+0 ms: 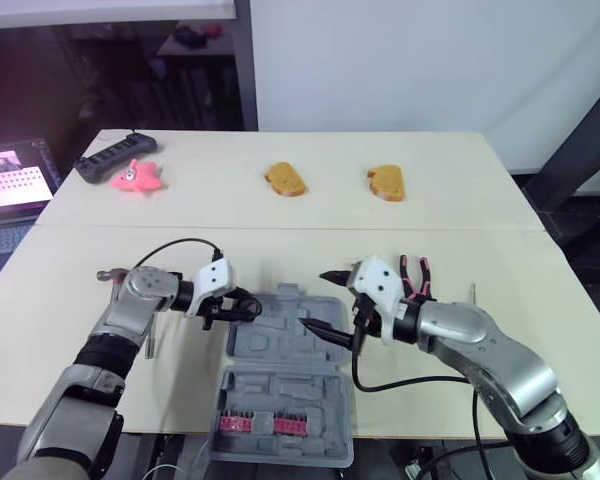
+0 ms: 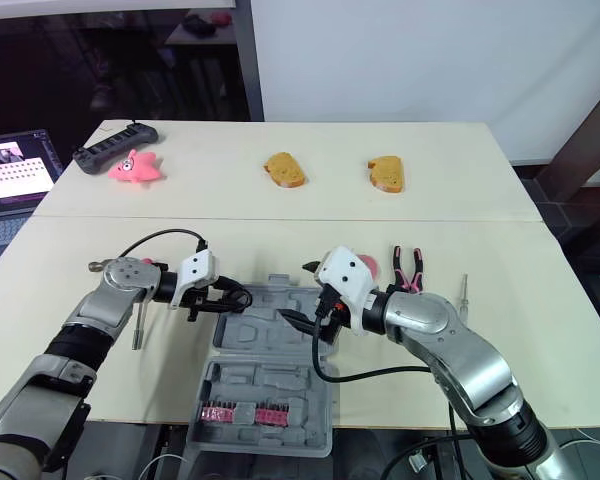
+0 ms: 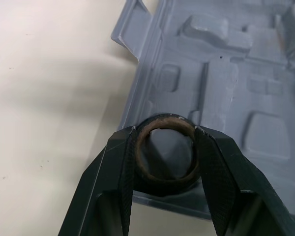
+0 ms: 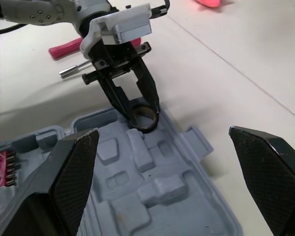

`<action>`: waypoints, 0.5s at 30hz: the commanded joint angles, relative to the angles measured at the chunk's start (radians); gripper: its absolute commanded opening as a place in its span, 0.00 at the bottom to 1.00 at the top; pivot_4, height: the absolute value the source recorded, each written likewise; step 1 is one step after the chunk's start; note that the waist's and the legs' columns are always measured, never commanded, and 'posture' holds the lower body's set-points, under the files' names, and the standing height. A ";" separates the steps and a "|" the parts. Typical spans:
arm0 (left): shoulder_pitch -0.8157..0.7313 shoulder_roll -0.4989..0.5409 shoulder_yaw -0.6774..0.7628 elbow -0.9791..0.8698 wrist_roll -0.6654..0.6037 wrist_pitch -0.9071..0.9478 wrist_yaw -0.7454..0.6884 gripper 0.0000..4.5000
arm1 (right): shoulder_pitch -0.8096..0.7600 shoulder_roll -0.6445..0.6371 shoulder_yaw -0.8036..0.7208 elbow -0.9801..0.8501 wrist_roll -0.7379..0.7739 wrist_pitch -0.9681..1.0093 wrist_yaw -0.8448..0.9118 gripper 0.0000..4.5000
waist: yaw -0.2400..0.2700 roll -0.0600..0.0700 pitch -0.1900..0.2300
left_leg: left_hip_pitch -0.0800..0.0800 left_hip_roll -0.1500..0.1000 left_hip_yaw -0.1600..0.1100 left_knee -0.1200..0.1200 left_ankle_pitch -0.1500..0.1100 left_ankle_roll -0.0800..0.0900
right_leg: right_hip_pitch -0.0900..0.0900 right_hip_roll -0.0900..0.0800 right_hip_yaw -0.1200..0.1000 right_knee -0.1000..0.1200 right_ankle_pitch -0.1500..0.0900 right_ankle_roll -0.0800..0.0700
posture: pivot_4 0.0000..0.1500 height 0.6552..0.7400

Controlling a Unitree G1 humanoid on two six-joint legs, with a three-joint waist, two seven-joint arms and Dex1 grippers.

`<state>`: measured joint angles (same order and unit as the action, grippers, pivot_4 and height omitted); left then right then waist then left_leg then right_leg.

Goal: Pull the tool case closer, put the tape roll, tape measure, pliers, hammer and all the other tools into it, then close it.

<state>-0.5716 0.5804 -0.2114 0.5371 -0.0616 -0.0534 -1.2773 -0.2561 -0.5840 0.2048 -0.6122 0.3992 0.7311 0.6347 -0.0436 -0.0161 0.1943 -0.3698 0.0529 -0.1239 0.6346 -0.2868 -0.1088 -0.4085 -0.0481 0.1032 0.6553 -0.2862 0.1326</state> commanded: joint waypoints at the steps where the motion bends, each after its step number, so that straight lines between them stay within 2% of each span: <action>1: 0.003 0.039 0.054 -0.086 -0.056 0.015 -0.025 0.44 | -0.015 -0.022 -0.057 -0.004 0.022 -0.026 0.031 1.00 | 0.000 0.000 0.000 | 0.000 0.000 0.000 0.000 0.000 0.000 | 0.000 0.000 0.000 0.000 0.000 0.000 | 1.00 1.00; 6: 0.065 0.130 0.165 -0.262 -0.209 0.187 -0.076 0.44 | -0.002 -0.062 -0.123 0.033 0.031 -0.048 0.072 1.00 | -0.004 0.000 0.000 | -0.001 0.000 0.000 -0.001 0.000 0.000 | -0.002 0.000 0.000 0.000 0.000 0.000 | 1.00 1.00; 9: 0.165 0.226 0.256 -0.359 -0.283 0.281 -0.092 0.44 | 0.057 -0.102 -0.191 0.042 0.040 -0.072 0.105 1.00 | -0.005 0.000 0.000 | -0.001 0.000 0.000 -0.002 0.000 0.000 | -0.001 0.000 0.000 0.000 0.000 0.000 | 1.00 1.00; 12: 0.303 0.348 0.415 -0.311 -0.306 0.282 -0.081 0.44 | 0.203 -0.157 -0.323 0.067 0.038 -0.146 0.162 1.00 | -0.003 0.001 0.001 | -0.001 0.000 0.000 -0.003 0.000 0.000 | -0.002 0.000 0.000 -0.001 0.000 0.000 | 1.00 1.00; 15: 0.417 0.439 0.531 -0.180 -0.270 0.189 -0.047 0.44 | 0.349 -0.197 -0.434 0.106 0.019 -0.251 0.220 1.00 | -0.001 0.000 0.001 | -0.001 0.000 0.000 -0.003 -0.001 0.001 | -0.002 0.000 0.000 -0.002 -0.001 0.000 | 1.00 1.00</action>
<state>-0.1684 0.9930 0.2462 0.3231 -0.3366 0.1908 -1.3401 0.0737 -0.7703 -0.1649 -0.4987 0.4168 0.5497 0.8216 -0.0445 -0.0158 0.1951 -0.3708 0.0531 -0.1236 0.6315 -0.2873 -0.1079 -0.4107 -0.0481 0.1033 0.6532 -0.2867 0.1322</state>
